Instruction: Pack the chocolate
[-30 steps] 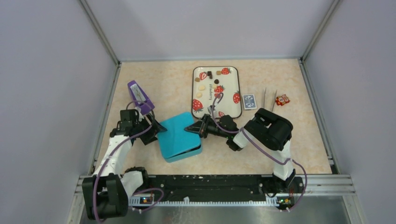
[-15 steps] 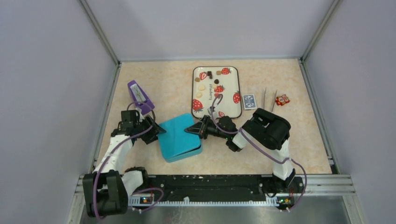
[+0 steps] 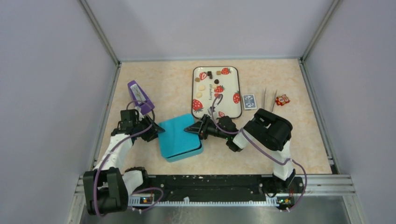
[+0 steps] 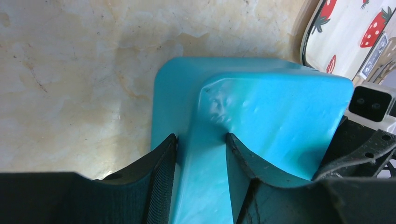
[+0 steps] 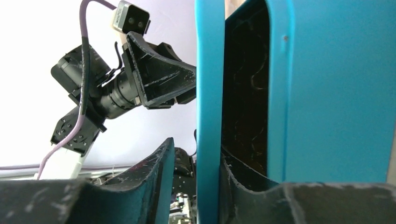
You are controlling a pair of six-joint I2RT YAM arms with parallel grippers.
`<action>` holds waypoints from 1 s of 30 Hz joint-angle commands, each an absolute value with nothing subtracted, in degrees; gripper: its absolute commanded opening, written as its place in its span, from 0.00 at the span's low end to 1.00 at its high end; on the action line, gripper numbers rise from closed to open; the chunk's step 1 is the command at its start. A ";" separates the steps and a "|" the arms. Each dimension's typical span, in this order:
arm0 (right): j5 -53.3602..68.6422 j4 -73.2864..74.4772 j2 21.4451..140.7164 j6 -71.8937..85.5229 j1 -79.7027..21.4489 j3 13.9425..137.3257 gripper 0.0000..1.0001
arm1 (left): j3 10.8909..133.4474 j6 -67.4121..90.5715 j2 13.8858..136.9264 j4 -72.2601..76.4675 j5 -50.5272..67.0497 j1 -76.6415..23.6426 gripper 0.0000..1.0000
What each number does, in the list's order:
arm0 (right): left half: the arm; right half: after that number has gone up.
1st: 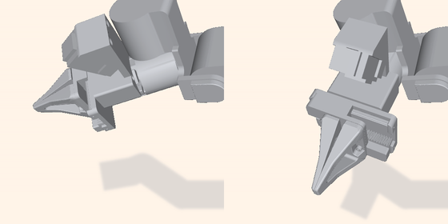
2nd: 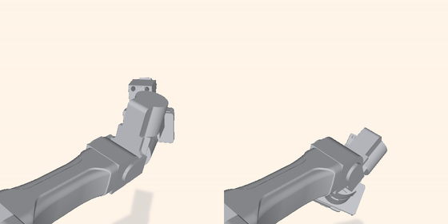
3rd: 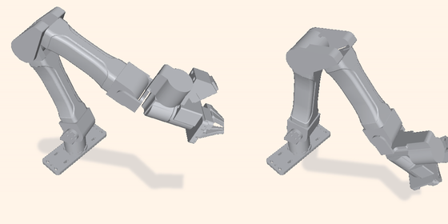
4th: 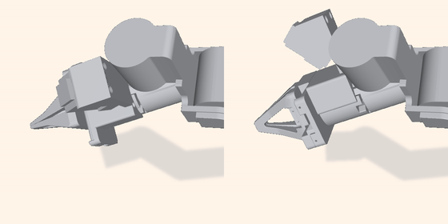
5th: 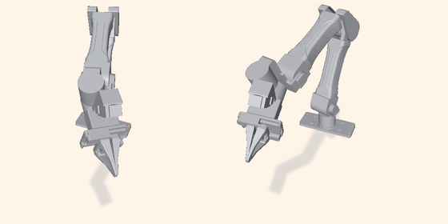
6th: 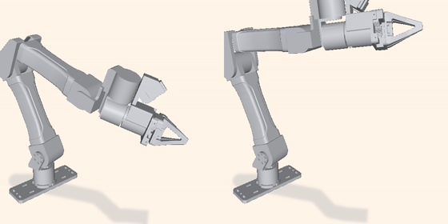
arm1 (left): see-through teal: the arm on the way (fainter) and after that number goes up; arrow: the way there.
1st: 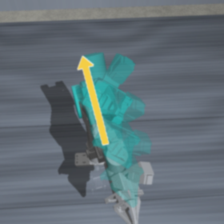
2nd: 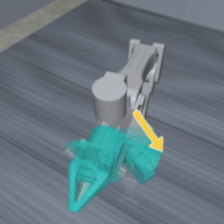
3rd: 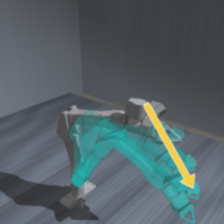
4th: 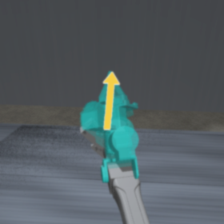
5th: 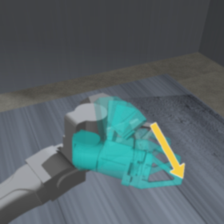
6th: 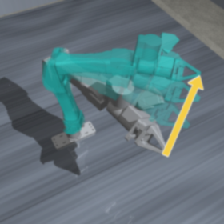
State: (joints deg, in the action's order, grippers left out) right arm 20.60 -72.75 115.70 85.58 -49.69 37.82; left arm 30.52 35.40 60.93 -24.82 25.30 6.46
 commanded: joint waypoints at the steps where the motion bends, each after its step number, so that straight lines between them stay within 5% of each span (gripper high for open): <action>1: 20.11 -71.16 110.46 82.26 -50.69 36.19 0.37 | 29.96 34.80 62.02 -23.39 24.44 6.50 0.47; 10: 18.78 -61.21 103.62 76.69 -50.81 35.21 0.46 | 30.14 34.80 62.96 -23.13 24.50 6.50 0.48; 30: 10.28 -39.14 90.29 65.51 -50.87 34.61 0.47 | 30.93 35.51 64.29 -22.11 26.77 6.50 0.48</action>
